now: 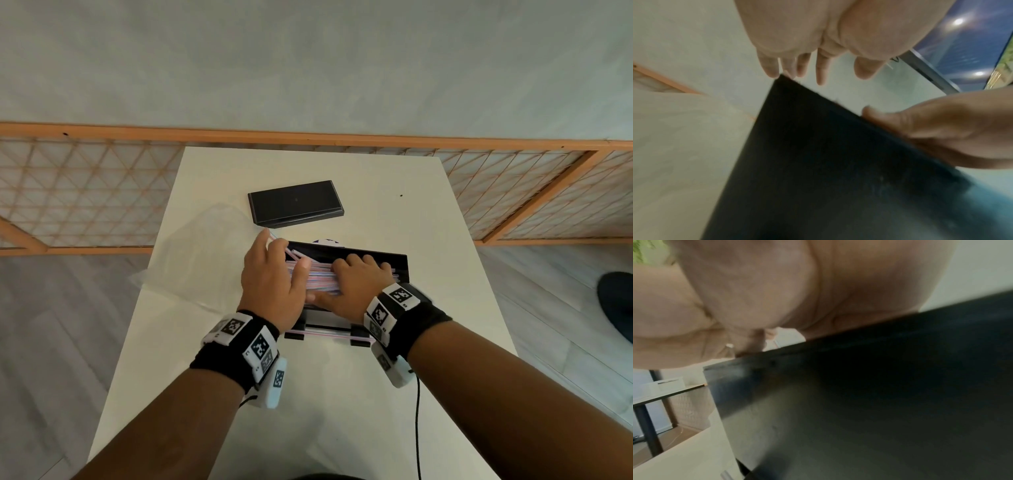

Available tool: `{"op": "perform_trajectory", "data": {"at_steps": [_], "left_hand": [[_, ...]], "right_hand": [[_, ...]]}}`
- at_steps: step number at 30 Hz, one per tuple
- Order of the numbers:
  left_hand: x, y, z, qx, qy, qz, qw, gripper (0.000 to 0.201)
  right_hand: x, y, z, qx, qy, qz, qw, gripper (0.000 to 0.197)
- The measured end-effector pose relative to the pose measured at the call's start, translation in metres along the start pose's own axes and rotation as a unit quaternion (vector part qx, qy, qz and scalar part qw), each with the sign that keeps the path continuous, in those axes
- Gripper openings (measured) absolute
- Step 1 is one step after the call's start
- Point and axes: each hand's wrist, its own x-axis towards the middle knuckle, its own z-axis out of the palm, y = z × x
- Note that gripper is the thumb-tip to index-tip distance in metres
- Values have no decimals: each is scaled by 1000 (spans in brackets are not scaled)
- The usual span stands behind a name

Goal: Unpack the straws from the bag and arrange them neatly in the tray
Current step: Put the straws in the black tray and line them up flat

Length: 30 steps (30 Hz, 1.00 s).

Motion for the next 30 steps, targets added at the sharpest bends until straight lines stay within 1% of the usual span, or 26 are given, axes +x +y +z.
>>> {"op": "perform_trajectory", "data": {"at_steps": [2, 6, 8, 10, 12, 14, 16, 18, 20, 22, 23, 25, 28, 30], "left_hand": [[-3, -5, 1, 1, -14, 10, 1000, 39], [-7, -7, -3, -42, 17, -17, 999, 43], [-8, -8, -3, -42, 12, -6, 999, 37], [-10, -10, 0, -45, 7, 6, 999, 30], [-10, -12, 1, -53, 28, 2, 998, 30], [-8, -11, -1, -58, 40, -18, 997, 38], [-7, -11, -1, -62, 29, -31, 997, 46], [-8, -10, 1, -62, 21, -15, 998, 47], [-12, -9, 3, -61, 30, 12, 998, 45], [-13, -10, 5, -69, 49, 34, 996, 43], [-12, -11, 6, -69, 48, 45, 995, 41], [-10, -13, 8, -54, 21, 74, 996, 37], [-14, -15, 16, 24, -29, 132, 991, 45], [-19, -17, 20, 60, -47, 143, 987, 48]], "right_hand": [[-2, 5, 0, 13, 22, -6, 1000, 94], [-1, 11, 8, 46, -5, 1, 999, 118], [1, 9, 13, 52, -11, 13, 998, 122], [3, 8, 14, 50, -9, 16, 999, 119], [3, 8, 10, 51, -10, 11, 999, 109], [4, 8, 8, 55, -10, 18, 998, 102], [5, 6, 8, 38, -2, 31, 999, 104], [6, 2, 10, 4, -1, 32, 999, 109], [6, 0, 10, -19, 3, 27, 999, 112], [5, 0, 6, -35, 9, 29, 999, 112], [4, 0, 5, -41, 10, 33, 999, 110], [2, -1, 5, -38, 9, 42, 998, 111], [2, -3, 11, 2, -10, 37, 999, 121], [2, -3, 16, 7, -18, 29, 999, 122]]}}
